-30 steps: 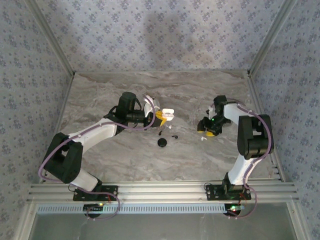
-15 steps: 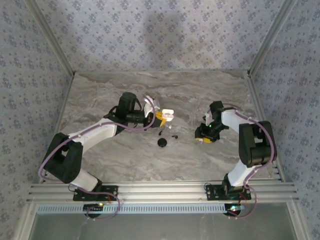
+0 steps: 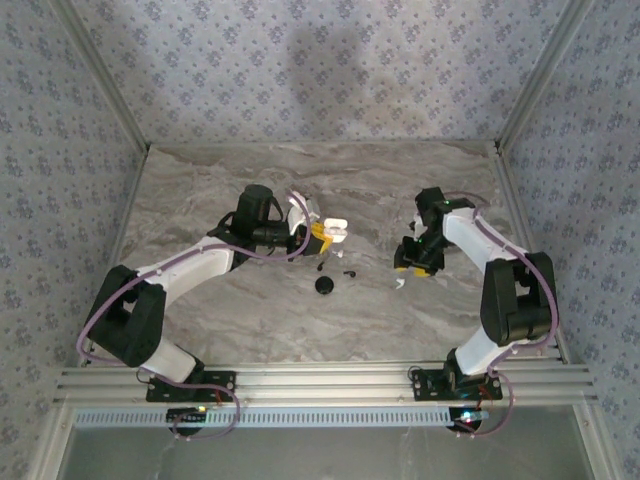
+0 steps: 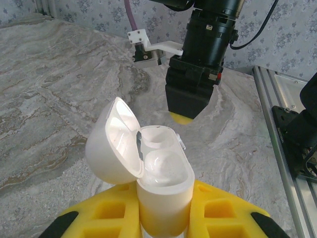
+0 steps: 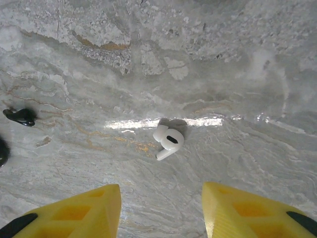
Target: Insert the wireless bluetooth earbuds into the charging case
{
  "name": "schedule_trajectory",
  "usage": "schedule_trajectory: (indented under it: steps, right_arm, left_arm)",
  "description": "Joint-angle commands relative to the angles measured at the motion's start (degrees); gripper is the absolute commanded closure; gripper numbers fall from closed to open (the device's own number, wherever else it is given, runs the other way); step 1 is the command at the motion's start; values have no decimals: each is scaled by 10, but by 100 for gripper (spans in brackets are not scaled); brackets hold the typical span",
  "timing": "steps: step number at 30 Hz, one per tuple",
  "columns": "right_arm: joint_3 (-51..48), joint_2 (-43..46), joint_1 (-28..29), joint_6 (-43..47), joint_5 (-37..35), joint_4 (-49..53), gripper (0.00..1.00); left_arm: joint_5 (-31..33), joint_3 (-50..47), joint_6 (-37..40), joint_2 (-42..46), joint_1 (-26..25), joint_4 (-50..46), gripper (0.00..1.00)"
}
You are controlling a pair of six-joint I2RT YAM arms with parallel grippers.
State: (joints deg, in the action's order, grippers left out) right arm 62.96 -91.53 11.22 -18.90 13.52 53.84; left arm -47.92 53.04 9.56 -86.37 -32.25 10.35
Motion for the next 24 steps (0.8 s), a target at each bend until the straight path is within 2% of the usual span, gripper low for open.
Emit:
schedule_trajectory:
  steps: [1,17,24]
  right_arm:
    - [11,-17,14,-38,-31,31,54]
    - [10,-98,31,-41,-11,-31,56]
    - [17,-108,32,-40,5,-57,56]
  left_arm:
    - [-2,-7,5,11,3,6,81]
    - [2,-8,9,11,4,1,81]
    - [7,-5,12,14,4,-4,81]
